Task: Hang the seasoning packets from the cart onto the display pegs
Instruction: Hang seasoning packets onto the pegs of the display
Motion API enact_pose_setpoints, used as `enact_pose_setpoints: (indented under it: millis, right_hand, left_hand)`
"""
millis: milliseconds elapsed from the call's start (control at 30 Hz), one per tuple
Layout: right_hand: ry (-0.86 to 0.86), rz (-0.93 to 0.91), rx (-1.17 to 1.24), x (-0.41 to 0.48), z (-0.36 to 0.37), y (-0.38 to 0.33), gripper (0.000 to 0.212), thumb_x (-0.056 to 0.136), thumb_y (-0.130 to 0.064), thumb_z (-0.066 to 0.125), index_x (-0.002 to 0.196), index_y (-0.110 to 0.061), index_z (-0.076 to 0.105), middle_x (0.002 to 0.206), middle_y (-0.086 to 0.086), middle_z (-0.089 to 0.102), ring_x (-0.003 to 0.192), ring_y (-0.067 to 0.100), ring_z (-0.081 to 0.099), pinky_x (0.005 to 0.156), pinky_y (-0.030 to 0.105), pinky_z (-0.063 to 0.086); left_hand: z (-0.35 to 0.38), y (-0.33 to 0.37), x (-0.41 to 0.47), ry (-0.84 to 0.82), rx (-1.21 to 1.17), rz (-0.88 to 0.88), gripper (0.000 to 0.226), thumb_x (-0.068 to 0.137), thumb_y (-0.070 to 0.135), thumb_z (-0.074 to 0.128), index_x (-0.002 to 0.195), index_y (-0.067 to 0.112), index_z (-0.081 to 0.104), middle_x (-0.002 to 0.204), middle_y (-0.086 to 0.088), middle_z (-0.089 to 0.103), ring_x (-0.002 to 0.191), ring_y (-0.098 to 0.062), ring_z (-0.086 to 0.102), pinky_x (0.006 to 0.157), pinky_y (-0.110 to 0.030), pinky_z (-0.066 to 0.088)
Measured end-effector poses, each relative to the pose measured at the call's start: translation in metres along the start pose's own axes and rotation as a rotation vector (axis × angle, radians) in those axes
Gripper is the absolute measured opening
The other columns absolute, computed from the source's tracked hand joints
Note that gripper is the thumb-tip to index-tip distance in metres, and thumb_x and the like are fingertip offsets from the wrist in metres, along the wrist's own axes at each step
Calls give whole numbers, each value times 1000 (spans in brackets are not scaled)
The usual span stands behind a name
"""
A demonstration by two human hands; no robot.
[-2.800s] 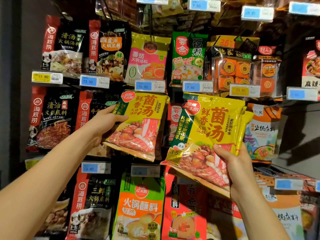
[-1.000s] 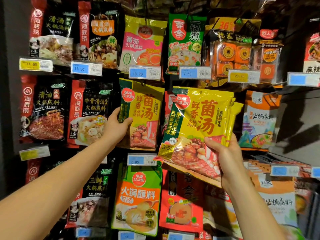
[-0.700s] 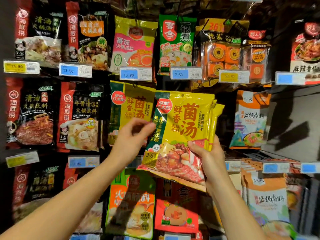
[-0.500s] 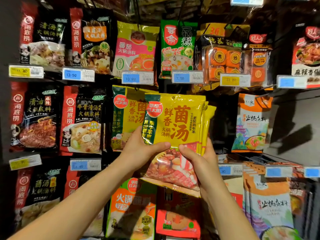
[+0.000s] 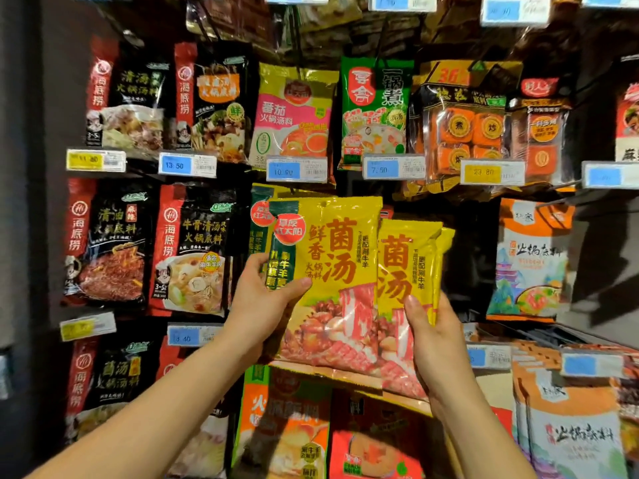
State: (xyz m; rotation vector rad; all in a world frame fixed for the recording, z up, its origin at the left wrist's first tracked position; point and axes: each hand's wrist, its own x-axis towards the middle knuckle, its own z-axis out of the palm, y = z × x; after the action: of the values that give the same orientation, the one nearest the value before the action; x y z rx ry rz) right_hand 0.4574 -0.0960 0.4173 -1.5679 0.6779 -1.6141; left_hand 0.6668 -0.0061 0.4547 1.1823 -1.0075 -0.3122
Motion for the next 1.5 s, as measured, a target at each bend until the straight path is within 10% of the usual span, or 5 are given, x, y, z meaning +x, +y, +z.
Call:
enact_pose_setpoints:
  millis: [133,233,867,1100,1500]
  right_hand:
    - [57,11,-13,2,-20,1,43,105,-38,53,147,-28,49,138,-6,58,130,18,53,108,39,39]
    - [64,-18,-7,5,-29,-6,37,106,-30,52,143,-30,49,131,-9,58,125,17,54,100,34,37]
    - [76,4,-27,15,-32,-9,25,105,-35,55,129,-38,61,121,-9,70,117,20,65,106,51,48]
    - [68,9,-7,13,-33,-9,29,105,-36,55,134,-37,59,124,-10,69,119,21,64,107,52,48]
    - [71,7,-9,13,-36,-10,27,105,-34,56,131,-35,61,122,-9,70,118,20,65,105,49,49]
  left_hand:
    - [-21,2,11,30,100,113,75,90,16,77,144,47,35,117,35,48,95,31,50,82,-5,43]
    - [-28,4,24,34,80,91,89,90,10,75,156,48,28,133,23,58,115,8,58,109,-33,46]
    - [-26,35,67,60,103,20,91,91,8,75,157,47,26,154,7,45,137,-23,48,111,-40,40]
    - [-32,43,71,6,57,-124,89,91,2,73,156,45,31,111,0,70,78,-18,59,63,-27,46]
    - [-43,55,81,-13,-17,-180,93,86,-5,74,157,38,33,118,-3,71,107,-24,68,98,-34,52]
